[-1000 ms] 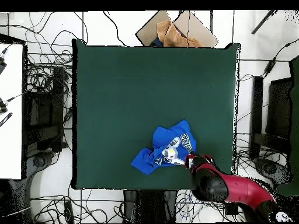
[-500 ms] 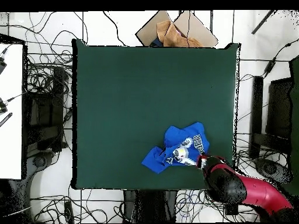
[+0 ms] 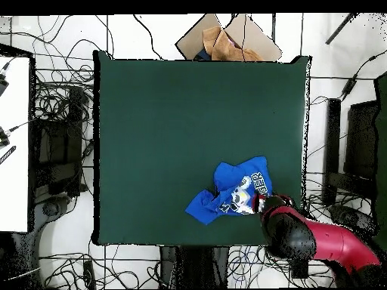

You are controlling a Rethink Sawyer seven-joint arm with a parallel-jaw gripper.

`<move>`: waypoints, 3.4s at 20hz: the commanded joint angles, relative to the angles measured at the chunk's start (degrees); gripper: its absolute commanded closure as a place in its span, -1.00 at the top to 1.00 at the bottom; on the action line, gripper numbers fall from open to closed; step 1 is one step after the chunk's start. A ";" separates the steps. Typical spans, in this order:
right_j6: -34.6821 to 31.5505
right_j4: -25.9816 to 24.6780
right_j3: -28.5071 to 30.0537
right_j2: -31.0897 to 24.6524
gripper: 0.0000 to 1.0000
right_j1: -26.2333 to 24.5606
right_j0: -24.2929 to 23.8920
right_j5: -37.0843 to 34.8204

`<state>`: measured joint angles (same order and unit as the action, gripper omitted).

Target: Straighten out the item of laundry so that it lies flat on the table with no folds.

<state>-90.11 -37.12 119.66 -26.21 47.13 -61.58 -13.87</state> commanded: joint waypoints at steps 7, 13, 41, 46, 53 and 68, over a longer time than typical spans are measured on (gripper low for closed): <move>-11.68 13.81 7.44 0.33 1.00 8.67 17.30 -5.77; -17.38 11.71 5.43 12.33 1.00 -1.73 26.77 10.38; -16.91 28.41 9.49 31.36 1.00 -8.78 35.54 21.58; -19.28 27.66 9.36 28.40 1.00 -16.42 30.85 32.48; -19.38 24.78 7.10 25.08 1.00 -22.66 27.11 43.34; -18.89 30.20 14.00 13.92 -1.00 -13.13 23.35 34.24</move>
<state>-91.52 -12.50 132.55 -1.98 30.67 -38.70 30.21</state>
